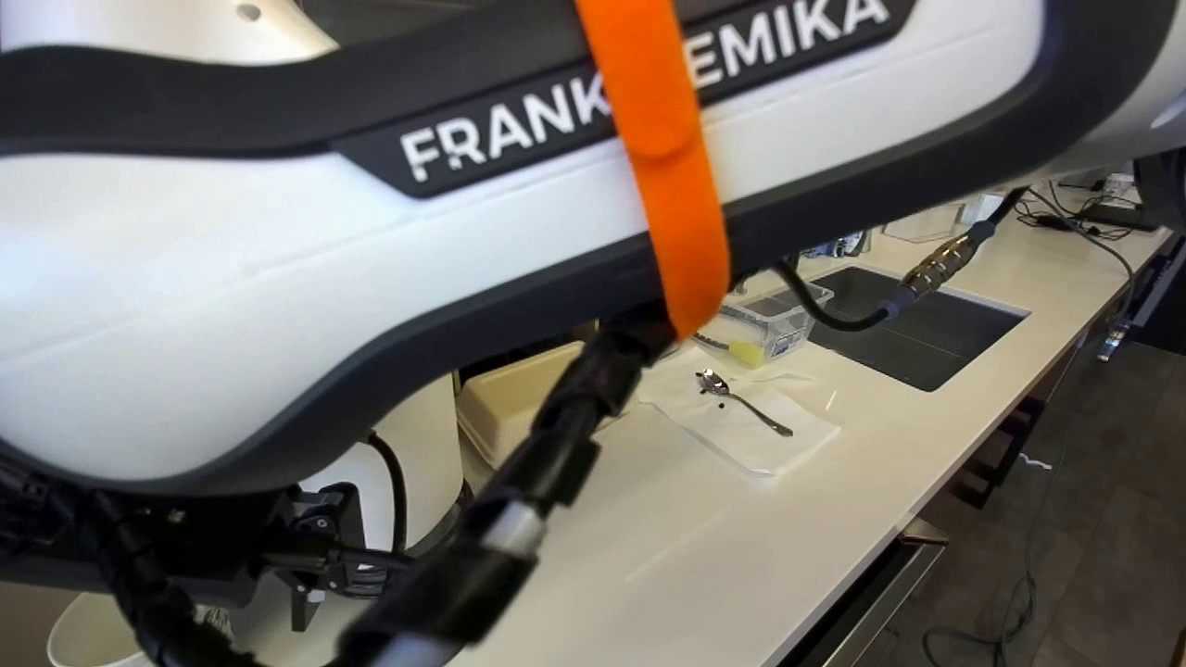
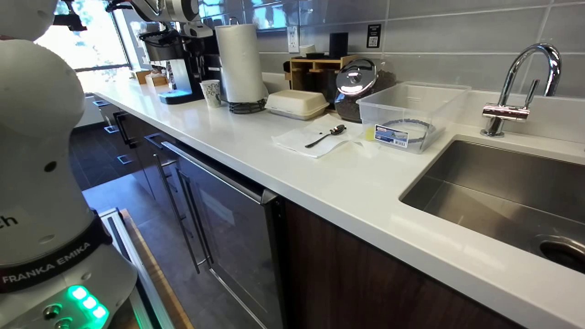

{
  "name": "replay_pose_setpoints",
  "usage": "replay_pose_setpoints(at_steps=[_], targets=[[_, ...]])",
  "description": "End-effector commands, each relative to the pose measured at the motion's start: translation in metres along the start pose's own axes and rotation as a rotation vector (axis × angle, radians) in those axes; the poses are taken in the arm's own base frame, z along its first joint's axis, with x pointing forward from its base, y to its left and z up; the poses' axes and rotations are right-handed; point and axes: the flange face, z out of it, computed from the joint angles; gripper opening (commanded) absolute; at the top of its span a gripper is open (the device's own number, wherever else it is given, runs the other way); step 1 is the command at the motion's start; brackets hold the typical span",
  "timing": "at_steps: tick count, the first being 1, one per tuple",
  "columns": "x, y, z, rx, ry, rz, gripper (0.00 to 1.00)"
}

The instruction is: Put the cup in front of the foam pack

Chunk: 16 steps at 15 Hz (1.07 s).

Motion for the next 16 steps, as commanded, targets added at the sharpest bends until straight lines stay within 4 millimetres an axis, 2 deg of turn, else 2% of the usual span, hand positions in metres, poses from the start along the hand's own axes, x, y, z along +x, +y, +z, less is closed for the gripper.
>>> replay_pose_setpoints(at_steps=[1, 14, 15, 16], targets=[[-0.007, -0.001, 0.008, -0.002, 0.040, 0.047, 1.00], [0.003, -0.011, 0.050, 0.080, 0.104, 0.017, 1.00], [0.003, -0.011, 0.052, 0.084, 0.104, 0.019, 0.98], [0.004, -0.011, 0.054, 0.087, 0.105, 0.019, 0.84]])
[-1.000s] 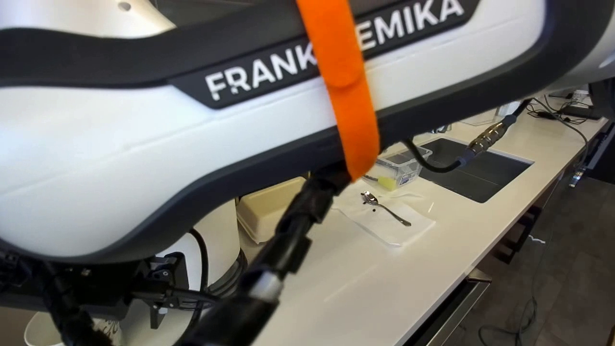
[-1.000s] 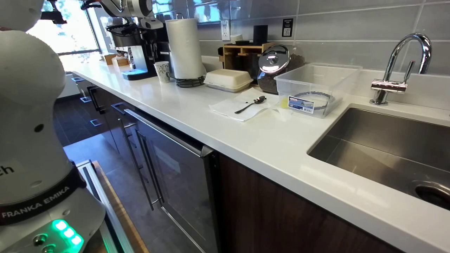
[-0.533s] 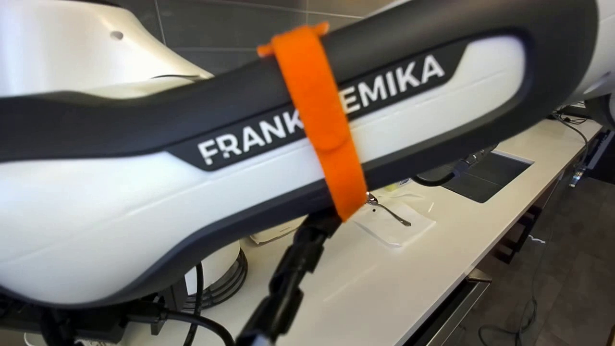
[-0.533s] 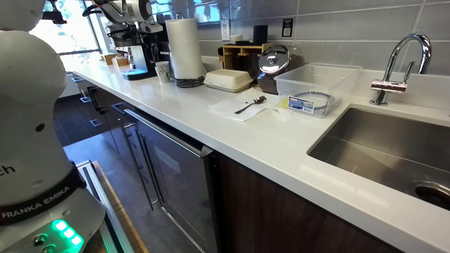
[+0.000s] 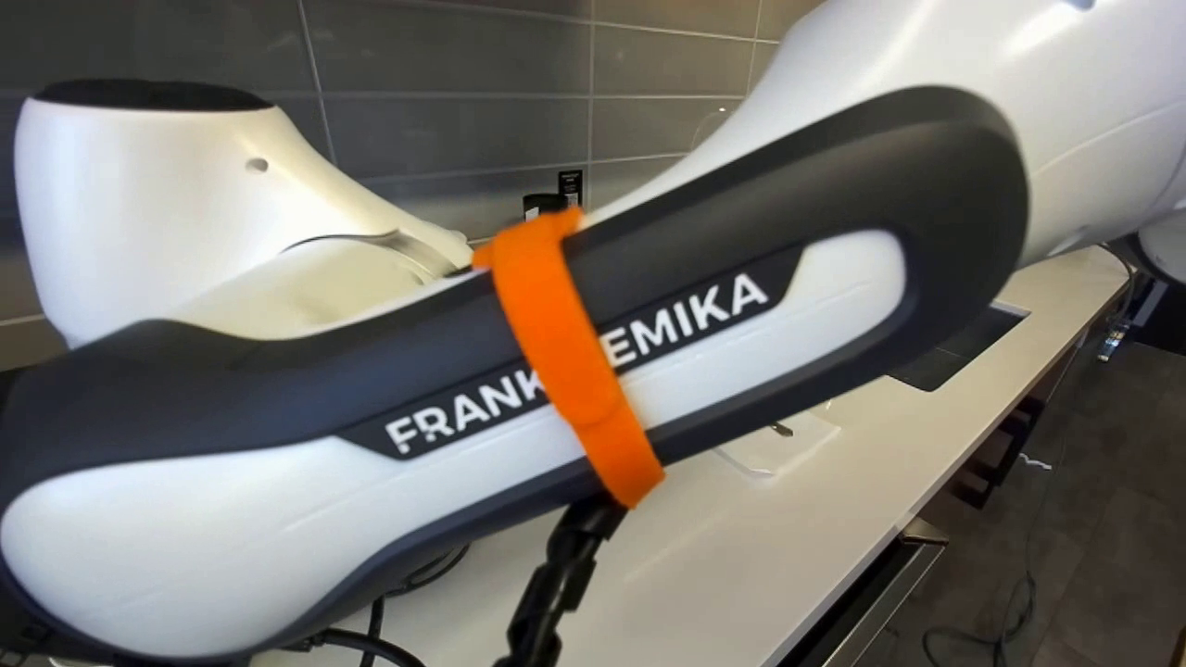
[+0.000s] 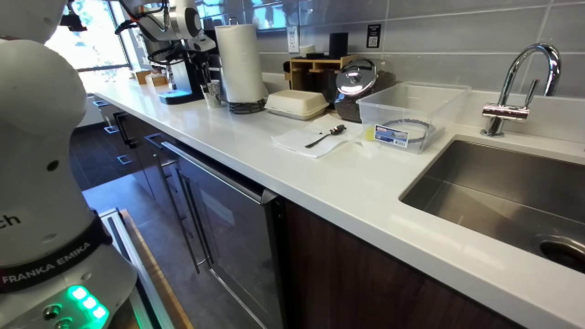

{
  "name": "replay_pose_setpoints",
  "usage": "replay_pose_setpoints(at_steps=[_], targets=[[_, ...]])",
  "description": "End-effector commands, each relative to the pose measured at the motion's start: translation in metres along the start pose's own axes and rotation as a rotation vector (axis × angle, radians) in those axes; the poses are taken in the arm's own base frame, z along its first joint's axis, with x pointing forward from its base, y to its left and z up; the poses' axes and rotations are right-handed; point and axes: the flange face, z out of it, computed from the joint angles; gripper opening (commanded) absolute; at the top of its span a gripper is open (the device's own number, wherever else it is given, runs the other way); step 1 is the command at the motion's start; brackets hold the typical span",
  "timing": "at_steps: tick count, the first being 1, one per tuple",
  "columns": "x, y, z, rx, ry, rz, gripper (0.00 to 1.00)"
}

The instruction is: Put the cup in front of the foam pack

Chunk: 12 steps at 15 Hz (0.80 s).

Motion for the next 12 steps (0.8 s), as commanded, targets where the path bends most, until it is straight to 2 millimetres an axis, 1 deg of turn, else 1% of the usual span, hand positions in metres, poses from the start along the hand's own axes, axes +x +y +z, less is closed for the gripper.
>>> replay_pose_setpoints(at_steps=[1, 3, 4, 6, 10, 11, 12], targets=[[-0.002, -0.003, 0.010, 0.022, 0.022, 0.009, 0.76], [-0.003, -0.003, 0.009, 0.020, 0.025, 0.005, 0.60], [-0.005, -0.003, 0.006, 0.019, 0.026, 0.003, 0.51], [-0.007, -0.004, 0.001, 0.019, 0.026, 0.000, 0.35], [-0.012, -0.002, -0.007, 0.015, 0.020, -0.007, 0.06], [-0.013, -0.001, -0.009, 0.014, 0.019, -0.007, 0.00], [-0.013, 0.000, -0.011, 0.017, 0.015, -0.008, 0.00]])
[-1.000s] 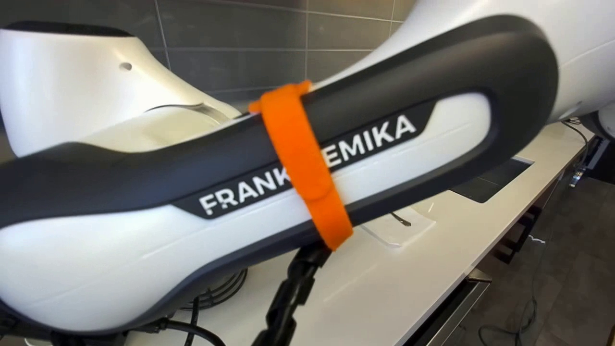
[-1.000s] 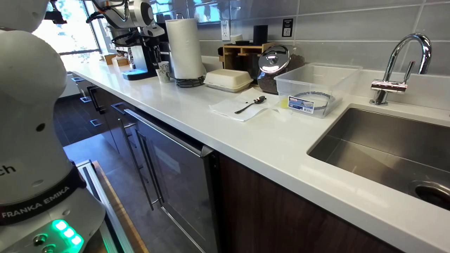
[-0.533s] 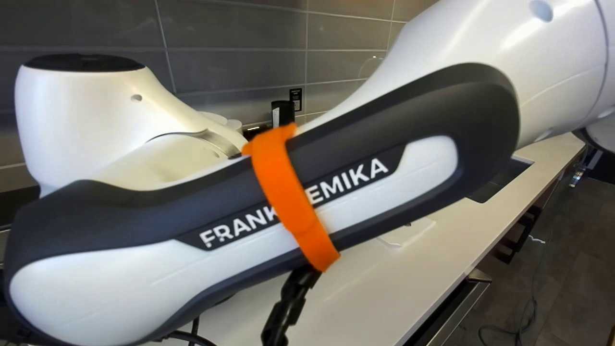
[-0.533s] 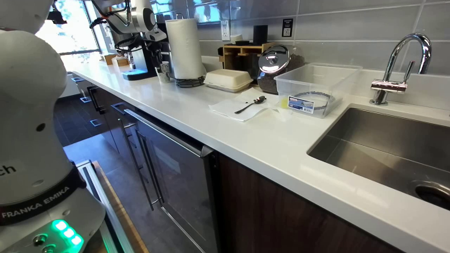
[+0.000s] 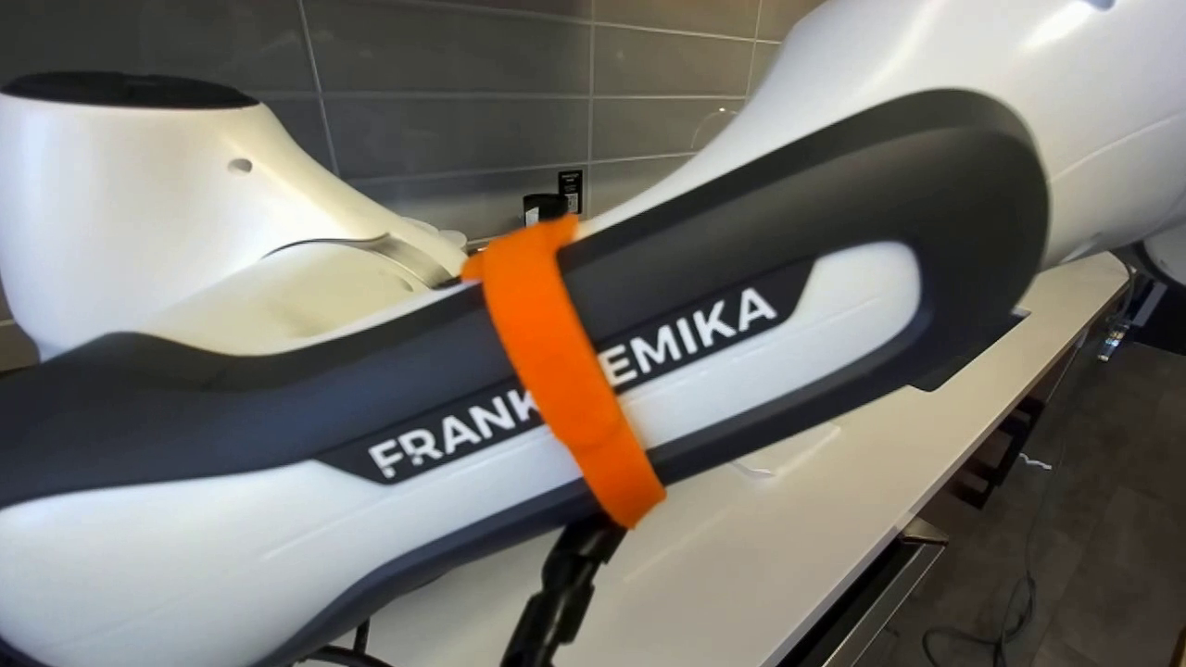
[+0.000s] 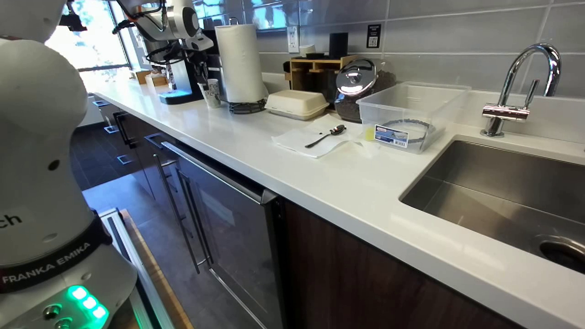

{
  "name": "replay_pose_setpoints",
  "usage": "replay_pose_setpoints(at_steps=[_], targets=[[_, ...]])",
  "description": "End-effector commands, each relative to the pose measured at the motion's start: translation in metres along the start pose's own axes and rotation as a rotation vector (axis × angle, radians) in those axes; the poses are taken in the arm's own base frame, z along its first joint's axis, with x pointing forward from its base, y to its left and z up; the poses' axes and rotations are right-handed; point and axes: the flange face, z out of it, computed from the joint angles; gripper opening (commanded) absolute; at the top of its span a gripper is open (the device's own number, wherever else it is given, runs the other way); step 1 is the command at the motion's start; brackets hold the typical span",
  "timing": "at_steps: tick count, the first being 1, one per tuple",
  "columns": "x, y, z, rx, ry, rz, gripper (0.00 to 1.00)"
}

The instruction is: Put the cup in front of the foam pack

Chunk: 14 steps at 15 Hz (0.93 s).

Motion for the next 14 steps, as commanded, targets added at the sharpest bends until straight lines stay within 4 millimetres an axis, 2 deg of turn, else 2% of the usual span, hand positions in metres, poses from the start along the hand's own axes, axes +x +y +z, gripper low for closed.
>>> replay_pose_setpoints(at_steps=[1, 8, 14], targets=[[-0.005, 0.005, -0.009, -0.005, 0.011, 0.003, 0.00], [-0.015, 0.012, -0.033, -0.017, -0.086, -0.031, 0.01], [-0.012, 0.041, -0.053, -0.065, -0.184, -0.043, 0.01]])
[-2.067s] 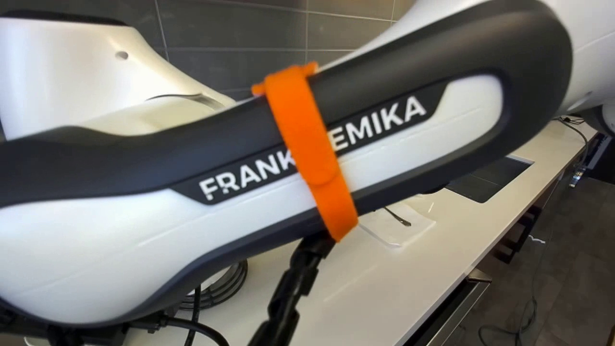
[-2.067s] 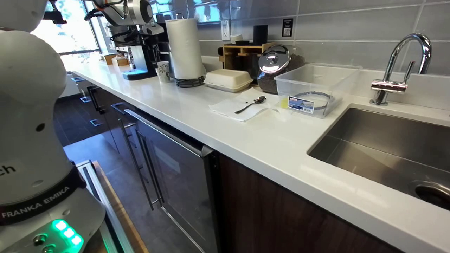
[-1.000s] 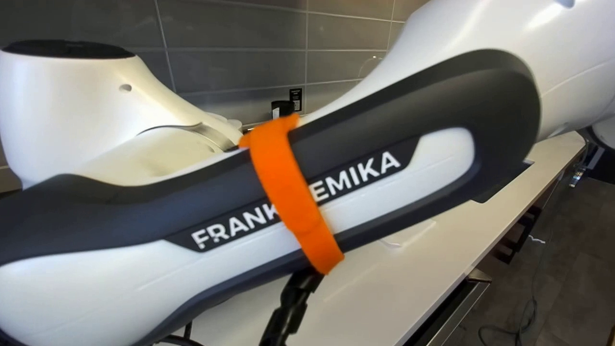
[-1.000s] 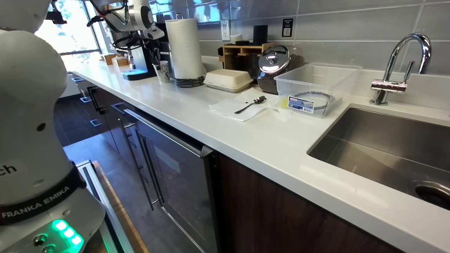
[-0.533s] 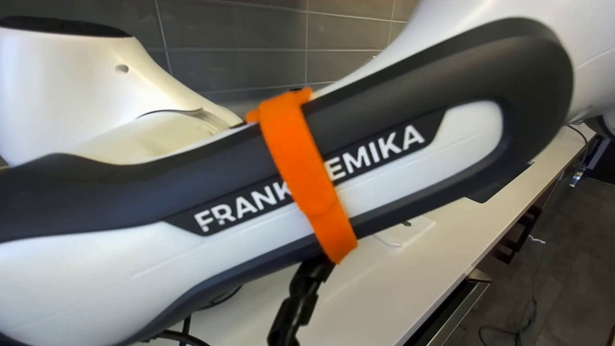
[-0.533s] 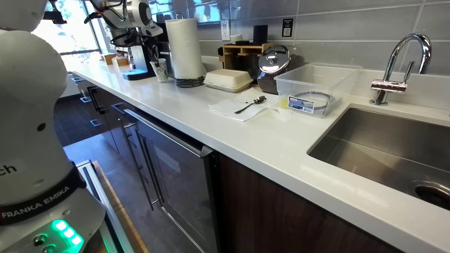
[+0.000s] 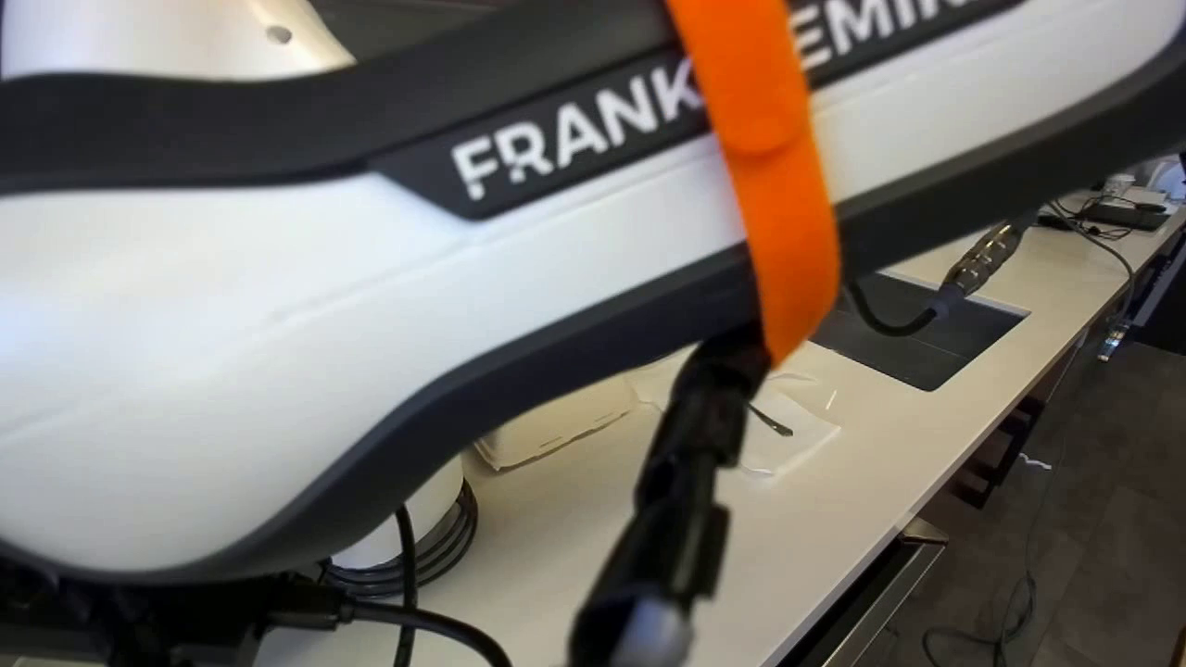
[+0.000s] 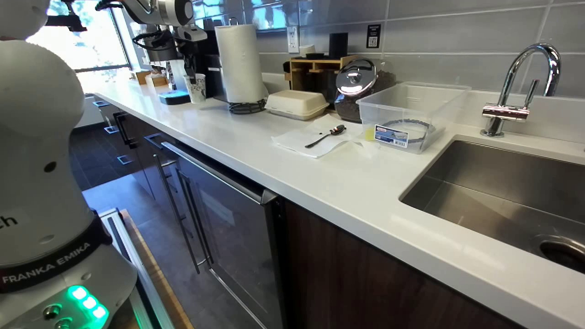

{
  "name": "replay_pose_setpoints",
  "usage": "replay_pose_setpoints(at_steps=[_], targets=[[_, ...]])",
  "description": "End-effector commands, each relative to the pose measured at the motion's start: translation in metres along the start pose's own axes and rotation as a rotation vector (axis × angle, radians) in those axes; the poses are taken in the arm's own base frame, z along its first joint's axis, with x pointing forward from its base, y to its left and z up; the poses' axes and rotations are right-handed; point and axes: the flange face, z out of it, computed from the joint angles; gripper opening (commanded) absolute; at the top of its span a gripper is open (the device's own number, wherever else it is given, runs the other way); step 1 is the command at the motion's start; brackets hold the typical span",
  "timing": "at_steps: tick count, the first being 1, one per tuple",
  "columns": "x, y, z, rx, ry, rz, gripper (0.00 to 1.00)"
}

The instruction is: Put the cup in front of the foam pack

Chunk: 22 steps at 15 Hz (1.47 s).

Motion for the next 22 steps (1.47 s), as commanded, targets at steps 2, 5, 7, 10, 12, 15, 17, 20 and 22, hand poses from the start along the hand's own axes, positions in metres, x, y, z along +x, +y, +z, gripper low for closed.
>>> replay_pose_setpoints(at_steps=[2, 5, 7, 10, 12, 15, 17, 20, 22], targets=[[0.006, 0.036, -0.013, -0.057, -0.051, -0.012, 0.01], [0.016, 0.051, -0.012, -0.094, -0.042, -0.027, 0.01], [0.019, 0.060, -0.011, -0.120, -0.035, -0.059, 0.01], [0.023, 0.079, -0.014, -0.187, -0.015, -0.131, 0.01], [0.030, 0.094, -0.019, -0.261, 0.026, -0.158, 0.01], [0.037, 0.113, -0.031, -0.314, 0.085, -0.221, 0.01], [0.041, 0.125, -0.038, -0.316, 0.115, -0.252, 0.01], [0.043, 0.144, -0.053, -0.277, 0.127, -0.269, 0.01], [0.046, 0.164, -0.064, -0.285, 0.148, -0.258, 0.01]])
